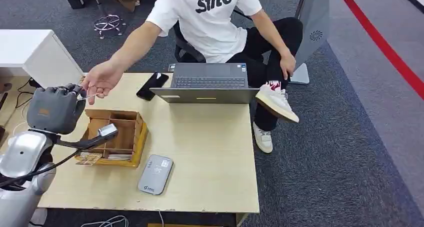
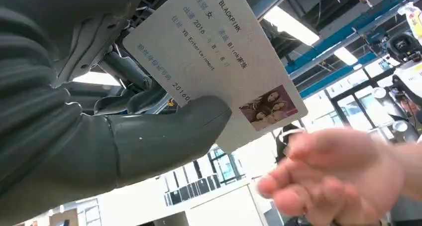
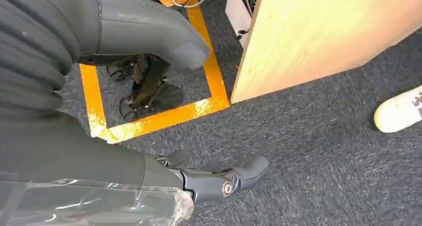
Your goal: Pass the card to the sensor for recognition and then transmit it.
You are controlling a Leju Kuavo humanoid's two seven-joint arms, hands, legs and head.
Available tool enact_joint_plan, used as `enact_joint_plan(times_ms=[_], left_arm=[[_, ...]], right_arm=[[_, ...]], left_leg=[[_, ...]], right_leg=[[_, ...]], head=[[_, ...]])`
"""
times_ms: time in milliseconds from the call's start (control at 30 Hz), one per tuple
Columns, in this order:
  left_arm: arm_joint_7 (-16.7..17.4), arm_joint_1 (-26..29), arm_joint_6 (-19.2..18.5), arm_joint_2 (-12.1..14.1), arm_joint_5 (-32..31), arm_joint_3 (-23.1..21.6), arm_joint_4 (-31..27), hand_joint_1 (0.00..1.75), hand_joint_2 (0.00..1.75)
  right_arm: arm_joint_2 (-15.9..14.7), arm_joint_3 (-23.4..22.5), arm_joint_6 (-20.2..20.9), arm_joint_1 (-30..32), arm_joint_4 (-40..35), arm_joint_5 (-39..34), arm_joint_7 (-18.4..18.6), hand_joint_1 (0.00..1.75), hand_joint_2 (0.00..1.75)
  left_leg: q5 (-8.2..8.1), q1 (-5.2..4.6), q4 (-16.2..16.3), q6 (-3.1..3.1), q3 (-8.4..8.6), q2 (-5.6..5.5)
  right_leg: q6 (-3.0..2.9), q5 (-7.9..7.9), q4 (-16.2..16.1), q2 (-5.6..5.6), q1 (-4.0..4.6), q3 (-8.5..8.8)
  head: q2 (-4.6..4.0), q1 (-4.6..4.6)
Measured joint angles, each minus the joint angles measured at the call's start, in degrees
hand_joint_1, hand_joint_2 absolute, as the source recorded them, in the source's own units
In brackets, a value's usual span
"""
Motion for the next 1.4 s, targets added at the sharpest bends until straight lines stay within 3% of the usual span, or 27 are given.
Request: enact_joint_plan(times_ms=[100,167,367,433,600,700,867,1067,1400], left_arm=[[0.0,0.26,0.55,0.04,-0.24,-0.11,0.35,1.75,1.75],[-0.33,1.82,3.43,-0.22,1.02,-0.07,0.07,1.75,1.75],[-4.33,10.31,6.56,-3.22,6.62,0.92,-6.89,1.75,1.75],[-4.61,11.65,6.58,-3.85,7.0,0.98,-8.11,1.75,1.75],[-11.53,18.63,3.07,-4.2,14.7,1.12,-12.8,1.75,1.75],[-13.03,23.34,1.9,-3.44,15.96,0.79,-14.18,1.75,1.75],[-11.63,27.1,-1.81,-2.21,16.96,-0.96,-13.55,1.75,1.75],[-9.16,27.72,-4.35,-1.57,17.11,-4.75,-9.83,1.75,1.75],[-5.0,25.97,-4.7,-3.0,13.29,-10.32,-3.71,1.75,1.75]], right_arm=[[0.0,0.0,-0.26,-0.01,0.24,-0.46,0.09,0.0,1.75],[0.0,0.02,-0.53,0.26,0.24,-1.83,0.0,0.0,1.75],[0.02,1.09,-2.97,1.64,-0.48,-4.46,0.46,0.0,1.75],[0.02,1.27,-3.08,1.62,-0.46,-4.53,0.33,0.0,1.75],[0.02,1.79,-2.98,2.82,-2.01,-5.99,0.76,0.0,1.75],[0.02,1.7,-2.34,2.94,-2.36,-5.9,1.01,0.0,1.75],[0.02,0.98,-0.5,2.01,-2.27,-3.65,0.74,0.0,1.75],[0.02,-0.28,1.07,0.43,-1.66,-1.11,0.55,0.0,1.75],[0.02,-0.42,1.29,-1.1,-0.81,-0.15,1.01,0.0,1.75]], left_leg=[[0.0,0.0,0.0,0.0,-0.01,0.0],[0.0,0.0,0.0,0.0,0.0,0.01],[-0.03,0.0,0.0,0.01,-0.08,0.02],[-0.03,-0.01,0.0,0.02,-0.11,-0.01],[-0.03,0.0,0.0,0.01,-0.08,0.09],[-0.03,0.0,0.0,0.01,-0.08,0.09],[-0.02,0.02,-0.01,0.0,-0.13,0.05],[0.0,0.01,-0.01,-0.02,-0.09,0.05],[0.0,0.01,0.0,-0.02,-0.11,0.02]], right_leg=[[0.0,0.0,0.0,-0.01,0.0,0.0],[-0.01,0.0,0.01,0.01,0.0,0.0],[0.01,-0.03,-0.01,0.01,-0.01,-0.06],[0.01,-0.03,-0.02,-0.03,-0.01,-0.07],[0.01,-0.02,-0.01,0.07,-0.02,-0.06],[0.01,-0.03,-0.01,0.06,-0.01,-0.1],[0.0,-0.03,-0.01,0.0,0.01,-0.1],[-0.03,0.01,0.0,-0.01,0.0,-0.06],[-0.05,0.02,0.0,-0.03,0.0,-0.09]], head=[[0.0,0.02],[0.0,0.02],[0.0,0.02],[0.0,0.02],[0.0,-0.04],[0.0,0.02],[0.0,0.04],[0.0,0.0],[0.0,0.02]])
